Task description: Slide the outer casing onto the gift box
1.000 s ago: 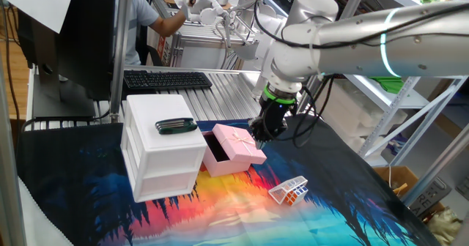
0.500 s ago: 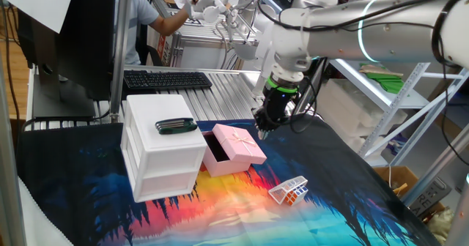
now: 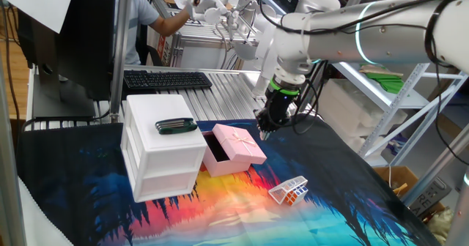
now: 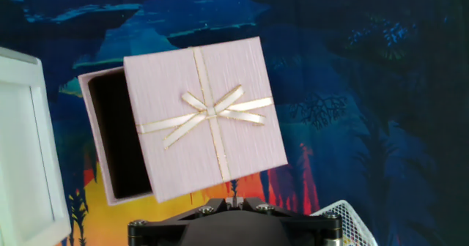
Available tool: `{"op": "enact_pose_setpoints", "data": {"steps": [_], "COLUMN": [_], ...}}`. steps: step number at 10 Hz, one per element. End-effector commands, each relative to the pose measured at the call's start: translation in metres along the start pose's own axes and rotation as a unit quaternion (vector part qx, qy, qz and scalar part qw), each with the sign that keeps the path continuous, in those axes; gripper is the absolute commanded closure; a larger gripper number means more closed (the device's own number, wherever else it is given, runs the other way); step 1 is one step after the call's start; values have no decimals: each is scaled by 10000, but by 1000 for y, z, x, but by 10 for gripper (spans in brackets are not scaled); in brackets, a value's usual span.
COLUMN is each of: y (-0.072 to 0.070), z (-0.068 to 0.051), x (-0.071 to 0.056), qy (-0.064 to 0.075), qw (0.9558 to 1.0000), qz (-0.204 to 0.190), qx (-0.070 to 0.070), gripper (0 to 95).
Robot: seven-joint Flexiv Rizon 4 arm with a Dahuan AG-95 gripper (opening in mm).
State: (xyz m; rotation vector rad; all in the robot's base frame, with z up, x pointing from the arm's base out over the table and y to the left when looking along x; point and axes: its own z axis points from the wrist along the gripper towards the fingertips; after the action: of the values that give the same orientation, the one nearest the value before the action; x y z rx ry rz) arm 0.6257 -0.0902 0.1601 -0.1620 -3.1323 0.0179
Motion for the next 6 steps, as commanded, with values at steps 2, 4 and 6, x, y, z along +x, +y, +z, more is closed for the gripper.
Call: {"op": "enact_pose_setpoints", "data": {"steps": [2,4,6], "y": [-6,-3,-2], "z": [2,4,4], "x": [2,2,2], "qy": [32,38,19], "qw": [9999,9993,9986], "qz": [11,354,530], "qx": [99,60,-8], "gripper": [950,950,950]}}
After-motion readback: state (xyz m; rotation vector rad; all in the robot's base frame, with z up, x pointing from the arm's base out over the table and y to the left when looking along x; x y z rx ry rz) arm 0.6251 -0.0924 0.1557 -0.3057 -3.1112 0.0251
